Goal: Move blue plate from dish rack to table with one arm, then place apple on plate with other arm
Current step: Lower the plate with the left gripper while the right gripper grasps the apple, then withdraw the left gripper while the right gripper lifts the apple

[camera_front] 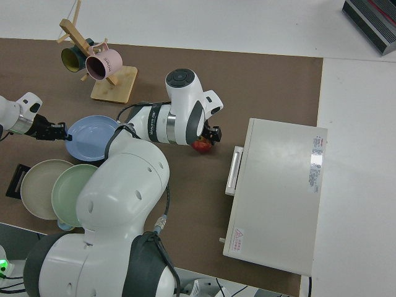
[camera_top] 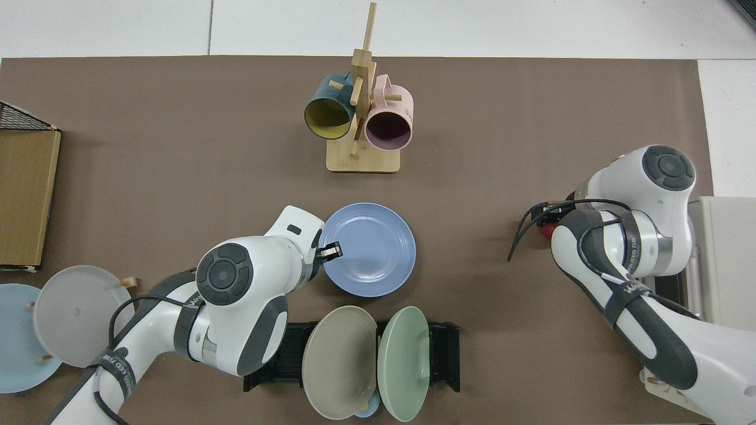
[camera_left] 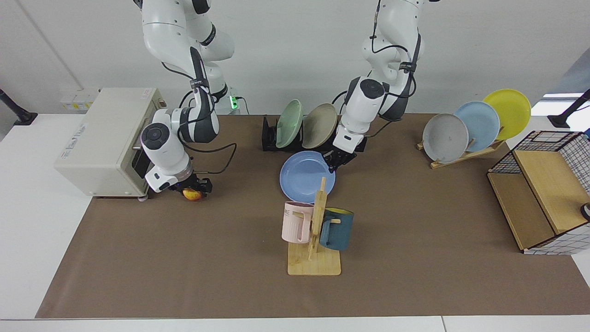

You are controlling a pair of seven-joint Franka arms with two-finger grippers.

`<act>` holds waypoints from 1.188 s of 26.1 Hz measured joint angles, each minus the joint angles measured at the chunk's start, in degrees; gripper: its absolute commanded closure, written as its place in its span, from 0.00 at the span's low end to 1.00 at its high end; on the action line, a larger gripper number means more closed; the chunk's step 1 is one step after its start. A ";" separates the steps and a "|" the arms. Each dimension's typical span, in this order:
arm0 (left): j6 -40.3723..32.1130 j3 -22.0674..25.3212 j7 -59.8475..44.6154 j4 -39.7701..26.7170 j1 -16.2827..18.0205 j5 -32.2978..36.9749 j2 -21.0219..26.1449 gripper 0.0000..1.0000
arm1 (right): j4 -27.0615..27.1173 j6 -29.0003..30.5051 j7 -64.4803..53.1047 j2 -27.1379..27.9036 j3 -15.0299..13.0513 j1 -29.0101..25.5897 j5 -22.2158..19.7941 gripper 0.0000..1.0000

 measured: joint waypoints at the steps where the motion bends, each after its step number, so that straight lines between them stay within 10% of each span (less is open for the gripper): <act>1: 0.00 0.14 0.38 -0.06 0.05 0.00 0.00 0.77 | 0.00 0.00 0.00 0.00 0.00 0.00 0.00 1.00; 3: 0.00 0.31 0.88 -0.12 0.05 0.08 0.00 0.07 | 0.06 0.00 0.00 0.00 0.00 0.00 0.00 1.00; 4: 0.01 0.31 1.04 -0.13 0.05 0.22 0.00 0.00 | 0.18 0.00 0.00 -0.01 0.00 0.00 0.00 1.00; 14: -1.35 0.19 1.21 0.41 -0.05 6.15 -0.02 0.00 | 5.96 -6.28 -0.07 -3.22 -0.17 0.00 -0.19 1.00; 31: -34.54 8.45 15.17 19.32 3.11 15.58 -7.47 0.00 | 11.65 -11.45 -0.92 -5.57 0.00 0.16 -0.76 1.00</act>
